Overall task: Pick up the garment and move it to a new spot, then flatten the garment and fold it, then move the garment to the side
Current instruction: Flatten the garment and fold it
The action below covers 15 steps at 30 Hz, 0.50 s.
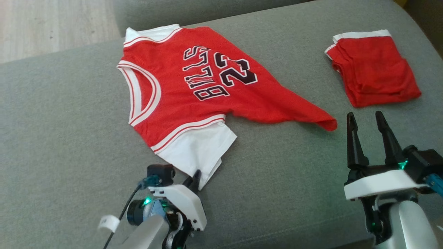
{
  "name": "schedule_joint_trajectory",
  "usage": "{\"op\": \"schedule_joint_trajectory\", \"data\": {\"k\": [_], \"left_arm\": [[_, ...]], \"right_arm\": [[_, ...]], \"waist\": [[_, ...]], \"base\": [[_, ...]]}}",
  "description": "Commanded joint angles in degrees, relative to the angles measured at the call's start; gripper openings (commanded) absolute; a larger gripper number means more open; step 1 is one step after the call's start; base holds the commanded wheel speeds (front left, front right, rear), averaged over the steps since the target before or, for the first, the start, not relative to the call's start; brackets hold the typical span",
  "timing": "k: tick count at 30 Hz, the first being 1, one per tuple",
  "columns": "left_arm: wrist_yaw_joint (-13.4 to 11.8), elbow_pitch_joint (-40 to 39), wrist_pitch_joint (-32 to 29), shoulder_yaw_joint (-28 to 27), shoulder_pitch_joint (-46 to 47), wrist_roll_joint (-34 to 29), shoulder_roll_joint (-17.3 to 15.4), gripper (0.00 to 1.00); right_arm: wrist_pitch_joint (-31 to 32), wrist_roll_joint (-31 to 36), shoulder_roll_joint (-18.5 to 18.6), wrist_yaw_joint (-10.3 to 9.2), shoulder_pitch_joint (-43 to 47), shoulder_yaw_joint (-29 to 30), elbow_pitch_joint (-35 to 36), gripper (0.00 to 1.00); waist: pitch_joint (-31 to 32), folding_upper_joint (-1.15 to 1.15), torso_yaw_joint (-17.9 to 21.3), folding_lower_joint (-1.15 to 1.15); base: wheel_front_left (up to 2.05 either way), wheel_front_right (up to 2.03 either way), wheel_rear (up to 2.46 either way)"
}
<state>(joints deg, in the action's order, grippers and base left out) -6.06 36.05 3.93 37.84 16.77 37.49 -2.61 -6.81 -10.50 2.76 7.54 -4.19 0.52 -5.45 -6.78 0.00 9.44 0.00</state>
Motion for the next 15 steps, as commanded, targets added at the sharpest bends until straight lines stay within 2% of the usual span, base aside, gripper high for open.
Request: {"op": "schedule_joint_trajectory", "data": {"k": [1, 7, 12, 15], "left_arm": [[-0.3, -0.7, 1.7, -1.8, 1.1, 0.5, -0.3, 0.0], [-2.8, -2.8, 9.4, -6.7, 1.3, 0.7, -0.9, 0.0], [-5.4, -7.5, 11.0, -13.3, -0.2, -0.2, -2.4, 0.0], [-6.7, -12.9, 11.0, -18.3, -2.0, -3.1, -3.0, 0.0]], "right_arm": [[0.1, 0.4, 0.2, -0.05, -2.0, -1.2, 1.7, 1.0], [2.2, 0.6, 0.1, -0.05, -1.4, -1.2, -0.4, 1.0], [3.4, 0.1, 0.1, -0.05, -0.5, -0.8, -2.5, 1.0], [4.1, 0.0, 0.1, -0.05, 0.0, -0.3, -3.9, 1.0]], "waist": [[0.4, 0.0, -0.7, 0.0], [1.7, 0.0, -2.9, 0.0], [3.1, 0.0, -5.3, 0.0], [3.8, 0.0, -6.6, 0.0]], "base": [[0.0, 0.0, 0.0], [0.0, 0.0, 0.0], [0.0, 0.0, 0.0], [0.0, 0.0, 0.0]]}}
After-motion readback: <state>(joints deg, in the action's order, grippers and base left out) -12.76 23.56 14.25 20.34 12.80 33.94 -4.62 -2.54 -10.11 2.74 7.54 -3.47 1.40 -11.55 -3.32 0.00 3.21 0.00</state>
